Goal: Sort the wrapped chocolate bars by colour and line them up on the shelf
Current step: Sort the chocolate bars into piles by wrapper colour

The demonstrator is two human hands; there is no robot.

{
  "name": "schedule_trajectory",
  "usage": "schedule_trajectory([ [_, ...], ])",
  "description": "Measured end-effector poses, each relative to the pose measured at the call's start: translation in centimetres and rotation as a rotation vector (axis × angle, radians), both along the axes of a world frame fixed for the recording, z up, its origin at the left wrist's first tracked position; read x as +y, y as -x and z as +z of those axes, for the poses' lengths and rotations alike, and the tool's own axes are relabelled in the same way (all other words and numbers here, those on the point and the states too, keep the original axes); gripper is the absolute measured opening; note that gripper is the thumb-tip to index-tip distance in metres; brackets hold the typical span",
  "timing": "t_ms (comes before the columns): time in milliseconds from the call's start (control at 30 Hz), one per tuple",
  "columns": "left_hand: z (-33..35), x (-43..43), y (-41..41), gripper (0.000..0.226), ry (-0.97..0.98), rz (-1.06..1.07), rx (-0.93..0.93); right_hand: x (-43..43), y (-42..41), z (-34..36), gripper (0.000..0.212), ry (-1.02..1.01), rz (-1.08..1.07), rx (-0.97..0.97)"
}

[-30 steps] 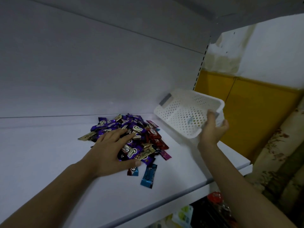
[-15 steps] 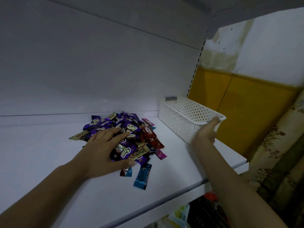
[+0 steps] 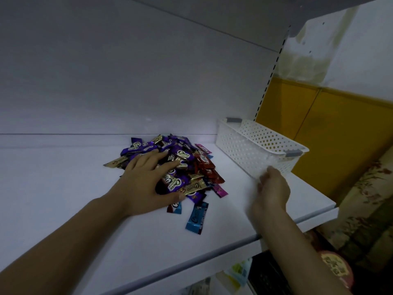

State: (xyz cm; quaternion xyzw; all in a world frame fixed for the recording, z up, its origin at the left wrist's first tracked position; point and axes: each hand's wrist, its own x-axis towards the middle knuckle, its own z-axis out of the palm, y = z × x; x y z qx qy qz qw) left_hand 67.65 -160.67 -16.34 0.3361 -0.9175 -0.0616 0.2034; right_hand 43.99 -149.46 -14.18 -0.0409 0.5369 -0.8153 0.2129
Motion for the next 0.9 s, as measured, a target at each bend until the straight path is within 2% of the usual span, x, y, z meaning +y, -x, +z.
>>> schedule_trajectory([
  [67, 0.2, 0.1, -0.1, 0.098, 0.004, 0.022, 0.019, 0.7, -2.2, -0.1, 0.004, -0.01, 0.173, 0.131],
  [100, 0.2, 0.2, -0.1, 0.096, 0.005, 0.037, 0.017, 0.9, -3.0, -0.1, 0.004, -0.047, 0.309, 0.27],
  [133, 0.2, 0.2, -0.1, 0.093, 0.007, 0.055, 0.017, 1.1, -3.7, 0.0, 0.013, -0.101, 0.472, 0.45],
  [200, 0.1, 0.2, -0.1, 0.085, 0.008, 0.1, 0.036, 1.2, -4.4, -0.1, 0.055, -0.266, 0.799, 0.896],
  [267, 0.1, 0.1, -0.1, 0.078, -0.011, 0.136, 0.066, 0.8, -4.3, -0.6, 0.104, -0.507, 0.975, 1.32],
  [333, 0.2, 0.0, -0.1, 0.069, -0.042, 0.151, 0.122, 0.2, -4.1, -0.8, 0.119, -0.637, 0.958, 1.581],
  [467, 0.4, -0.3, -0.4, 0.055, -0.051, 0.196, 0.264, -2.2, -3.5, -0.8, 0.109, -0.539, 0.704, 1.863],
  [533, 0.5, -0.6, -0.7, 0.048, -0.036, 0.269, 0.307, -4.1, -3.7, -0.4, 0.101, -0.525, 0.665, 1.879],
  [633, 0.5, -1.1, -1.1, 0.045, -0.014, 0.361, 0.359, -7.1, -4.6, 0.7, 0.091, -0.485, 0.734, 1.771],
  [733, 0.4, -1.4, -1.2, 0.044, -0.002, 0.356, 0.415, -9.7, -5.6, 1.7, 0.07, -0.386, 0.75, 1.702],
  [833, 0.4, -1.4, -1.0, 0.047, 0.035, 0.267, 0.418, -10.8, -6.3, 1.7, 0.041, -0.208, 0.771, 1.418],
  [900, 0.6, -1.2, -0.9, 0.069, -0.001, 0.219, 0.368, -11.1, -6.1, 1.0, 0.029, -0.092, 0.715, 1.21],
])
